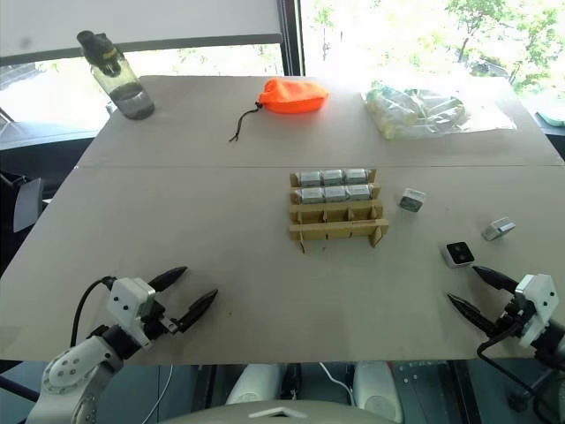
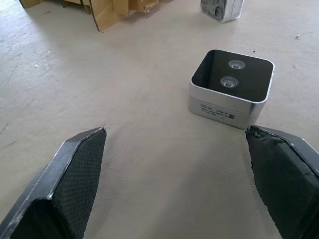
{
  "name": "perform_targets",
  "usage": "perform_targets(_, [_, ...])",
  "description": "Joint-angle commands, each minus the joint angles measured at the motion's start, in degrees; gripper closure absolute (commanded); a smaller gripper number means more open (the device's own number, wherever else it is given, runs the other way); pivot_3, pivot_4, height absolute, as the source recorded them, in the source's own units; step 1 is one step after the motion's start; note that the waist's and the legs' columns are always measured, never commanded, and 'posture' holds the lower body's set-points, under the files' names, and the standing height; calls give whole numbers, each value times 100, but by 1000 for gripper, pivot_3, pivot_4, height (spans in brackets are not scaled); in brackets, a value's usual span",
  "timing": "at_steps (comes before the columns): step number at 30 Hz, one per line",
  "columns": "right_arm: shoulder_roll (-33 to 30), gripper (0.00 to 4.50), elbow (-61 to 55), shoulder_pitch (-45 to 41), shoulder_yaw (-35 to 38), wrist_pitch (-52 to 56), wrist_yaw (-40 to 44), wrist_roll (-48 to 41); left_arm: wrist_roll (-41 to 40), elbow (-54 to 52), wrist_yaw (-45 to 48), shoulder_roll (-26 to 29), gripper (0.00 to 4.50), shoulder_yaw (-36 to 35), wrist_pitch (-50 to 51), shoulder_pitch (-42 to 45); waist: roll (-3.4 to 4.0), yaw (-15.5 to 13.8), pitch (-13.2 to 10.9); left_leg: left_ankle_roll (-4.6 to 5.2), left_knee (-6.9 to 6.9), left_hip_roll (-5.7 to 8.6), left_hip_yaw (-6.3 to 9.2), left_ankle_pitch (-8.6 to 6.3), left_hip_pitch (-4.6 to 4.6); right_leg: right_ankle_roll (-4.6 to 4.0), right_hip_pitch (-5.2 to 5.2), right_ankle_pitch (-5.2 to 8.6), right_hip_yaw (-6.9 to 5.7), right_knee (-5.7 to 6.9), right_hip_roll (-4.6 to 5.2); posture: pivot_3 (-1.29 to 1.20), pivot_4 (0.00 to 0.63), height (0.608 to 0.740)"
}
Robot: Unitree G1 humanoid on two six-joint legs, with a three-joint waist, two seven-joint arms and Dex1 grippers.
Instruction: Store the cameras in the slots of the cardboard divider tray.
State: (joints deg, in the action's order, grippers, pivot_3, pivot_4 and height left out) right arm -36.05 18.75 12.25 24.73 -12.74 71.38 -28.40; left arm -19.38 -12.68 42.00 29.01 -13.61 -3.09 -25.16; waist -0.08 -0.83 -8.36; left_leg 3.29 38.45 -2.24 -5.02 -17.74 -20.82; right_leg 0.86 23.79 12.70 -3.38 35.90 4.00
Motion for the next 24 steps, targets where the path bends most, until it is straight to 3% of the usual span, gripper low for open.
perform_targets(1, [-22,0,-18,2,59,-131,27,-38,20,-90,6,12,90,-60,-114,-38,0,0,0,0,0,0,0,0,0,0,0,0,0,0,0,0,150,740])
perform_targets(24, [-42,0,-5,115,188,-106,-198,-104,-16,9,111,97,90,-72,-18,224,-2,1,0,0,1,0,0,0,0,0,-1,0,-2,0,-6,0,150,740])
